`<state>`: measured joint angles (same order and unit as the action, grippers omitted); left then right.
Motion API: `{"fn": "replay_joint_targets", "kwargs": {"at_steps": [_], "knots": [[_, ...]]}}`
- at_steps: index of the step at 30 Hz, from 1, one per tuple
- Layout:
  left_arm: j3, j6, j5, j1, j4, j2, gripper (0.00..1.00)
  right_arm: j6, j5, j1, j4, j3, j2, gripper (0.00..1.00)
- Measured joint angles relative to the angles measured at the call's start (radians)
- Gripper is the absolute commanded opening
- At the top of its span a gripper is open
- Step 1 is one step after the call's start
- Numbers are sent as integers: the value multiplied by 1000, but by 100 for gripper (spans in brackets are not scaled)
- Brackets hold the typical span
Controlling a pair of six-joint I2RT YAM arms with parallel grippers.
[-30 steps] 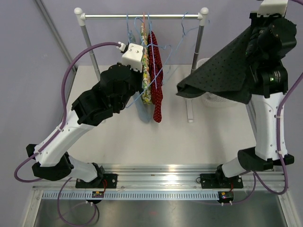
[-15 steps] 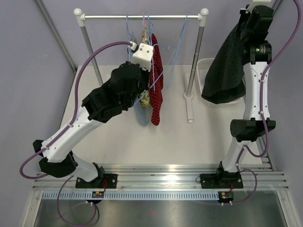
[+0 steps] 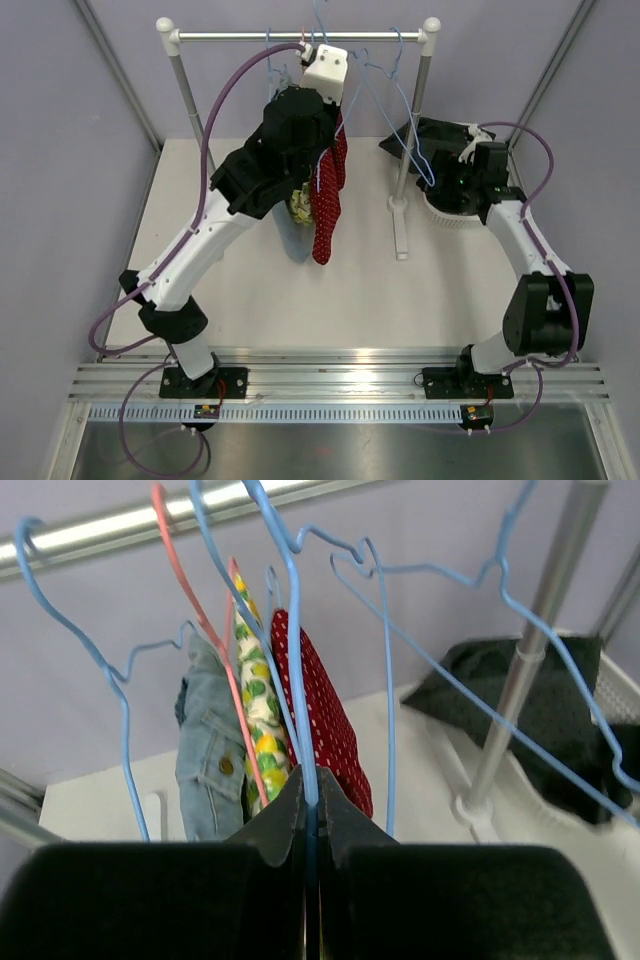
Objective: Remove the skirt from the hanger
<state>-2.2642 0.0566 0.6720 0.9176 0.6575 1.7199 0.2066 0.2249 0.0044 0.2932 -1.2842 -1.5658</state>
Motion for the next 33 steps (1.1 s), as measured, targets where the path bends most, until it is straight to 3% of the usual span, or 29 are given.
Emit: {"fn": "replay_joint_targets", "kwargs": {"at_steps": [4, 11, 16, 26, 29, 30, 33], "knots": [[-94, 4, -33, -59, -35, 80, 0, 60, 76, 3, -53, 185, 203, 99], [-150, -17, -135, -115, -127, 237, 0, 98, 114, 13, -142, 274, 449, 99], [-126, -58, -225, -119, -160, 297, 0, 124, 137, 17, -169, 295, 472, 99], [47, -137, -290, -119, -175, 225, 5, 138, 137, 20, -168, 313, 471, 99], [51, -158, -292, -120, -156, 208, 25, 141, 137, 21, -166, 313, 474, 99], [51, -165, -294, -120, -147, 199, 40, 142, 137, 21, -163, 313, 477, 99], [51, -173, -294, -119, -116, 162, 62, 144, 136, 21, -149, 313, 493, 99]]}}
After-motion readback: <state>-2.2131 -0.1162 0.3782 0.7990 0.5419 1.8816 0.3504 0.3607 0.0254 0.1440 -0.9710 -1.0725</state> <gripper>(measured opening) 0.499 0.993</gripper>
